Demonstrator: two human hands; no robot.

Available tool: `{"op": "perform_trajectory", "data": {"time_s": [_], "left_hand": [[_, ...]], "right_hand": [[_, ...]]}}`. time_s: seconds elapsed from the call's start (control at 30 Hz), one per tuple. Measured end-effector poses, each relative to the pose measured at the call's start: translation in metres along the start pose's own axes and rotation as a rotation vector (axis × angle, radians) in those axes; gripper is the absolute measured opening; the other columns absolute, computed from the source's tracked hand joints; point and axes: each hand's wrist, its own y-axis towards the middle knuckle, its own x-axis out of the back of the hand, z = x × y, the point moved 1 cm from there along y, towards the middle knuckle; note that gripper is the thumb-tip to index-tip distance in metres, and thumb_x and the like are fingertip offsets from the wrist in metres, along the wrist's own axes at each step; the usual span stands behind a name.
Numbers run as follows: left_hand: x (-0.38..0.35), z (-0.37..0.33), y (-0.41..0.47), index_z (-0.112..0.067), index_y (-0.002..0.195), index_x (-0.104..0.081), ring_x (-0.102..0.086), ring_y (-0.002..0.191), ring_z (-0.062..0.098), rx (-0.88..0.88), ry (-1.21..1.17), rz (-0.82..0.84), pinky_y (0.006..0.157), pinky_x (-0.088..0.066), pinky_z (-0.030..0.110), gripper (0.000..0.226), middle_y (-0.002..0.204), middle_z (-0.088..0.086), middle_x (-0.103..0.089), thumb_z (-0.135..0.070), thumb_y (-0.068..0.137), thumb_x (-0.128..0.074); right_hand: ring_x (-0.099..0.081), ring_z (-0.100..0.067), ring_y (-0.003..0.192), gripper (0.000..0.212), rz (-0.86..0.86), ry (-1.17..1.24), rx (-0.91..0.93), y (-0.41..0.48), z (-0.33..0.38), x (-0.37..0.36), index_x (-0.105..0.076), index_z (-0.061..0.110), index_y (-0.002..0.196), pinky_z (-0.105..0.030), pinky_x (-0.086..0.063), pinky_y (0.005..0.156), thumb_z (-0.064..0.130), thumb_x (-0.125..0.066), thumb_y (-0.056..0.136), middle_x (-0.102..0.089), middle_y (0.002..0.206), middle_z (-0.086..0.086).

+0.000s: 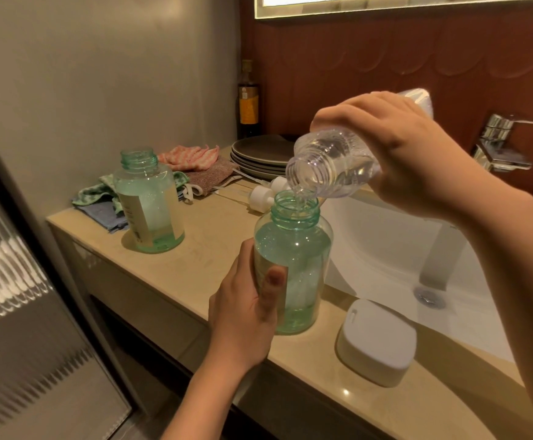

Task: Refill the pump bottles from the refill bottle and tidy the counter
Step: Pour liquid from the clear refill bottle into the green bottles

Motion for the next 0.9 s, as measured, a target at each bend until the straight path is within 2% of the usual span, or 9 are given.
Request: {"op": "perform_trajectory", "data": {"time_s": [0.23, 0.4, 0.5, 0.6, 0.9], "left_hand": [[-0.0013, 0.0021, 0.0005, -0.049, 0.098, -0.038, -0.05, 0.077, -0.01, 0.001, 0.001, -0.003, 0.059, -0.031, 0.015, 0.068, 0.087, -0.03, -0.053, -0.093, 0.063, -0.001], [-0.0012, 0.0012, 0.0002, -0.056, 0.104, -0.033, -0.052, 0.093, -0.007, 0.01, -0.009, -0.002, 0.07, -0.039, 0.017, 0.063, 0.099, -0.025, -0.057, -0.093, 0.063, -0.002], [-0.0012, 0.0007, 0.0001, -0.057, 0.103, -0.032, -0.053, 0.09, -0.005, 0.003, -0.009, -0.001, 0.071, -0.042, 0.026, 0.061, 0.099, -0.024, -0.057, -0.093, 0.063, -0.003], [-0.0014, 0.0012, 0.0005, -0.05, 0.101, -0.038, -0.055, 0.084, 0.0, -0.009, -0.012, -0.01, 0.069, -0.042, 0.03, 0.065, 0.094, -0.021, -0.058, -0.092, 0.065, -0.004], [-0.0017, 0.0018, 0.0, -0.047, 0.099, -0.04, -0.054, 0.08, 0.001, -0.007, -0.005, -0.016, 0.066, -0.039, 0.03, 0.068, 0.089, -0.021, -0.058, -0.092, 0.065, -0.003]], "right_hand": [[-0.048, -0.033, 0.111, 0.081, 0.001, -0.003, 0.008, -0.0001, 0.0004, -0.0002, -0.044, 0.019, 0.132, -0.042, -0.036, 0.094, -0.017, -0.068, 0.064, -0.054, 0.124, -0.012], [-0.047, -0.032, 0.111, 0.08, 0.002, -0.002, -0.002, 0.0003, 0.0007, -0.0001, -0.044, 0.019, 0.133, -0.041, -0.035, 0.095, -0.016, -0.067, 0.065, -0.054, 0.124, -0.011], [-0.047, -0.032, 0.112, 0.076, 0.004, 0.0, -0.001, 0.0, 0.0016, 0.0012, -0.045, 0.018, 0.133, -0.041, -0.034, 0.096, -0.013, -0.066, 0.066, -0.054, 0.124, -0.011], [-0.046, -0.032, 0.113, 0.073, 0.001, 0.001, 0.001, -0.0002, 0.002, 0.0024, -0.045, 0.017, 0.133, -0.042, -0.034, 0.098, -0.01, -0.064, 0.068, -0.054, 0.125, -0.012], [-0.047, -0.032, 0.112, 0.078, -0.003, -0.012, 0.007, 0.0, 0.001, 0.0011, -0.043, 0.019, 0.133, -0.042, -0.035, 0.097, -0.015, -0.066, 0.066, -0.054, 0.124, -0.011]]}}
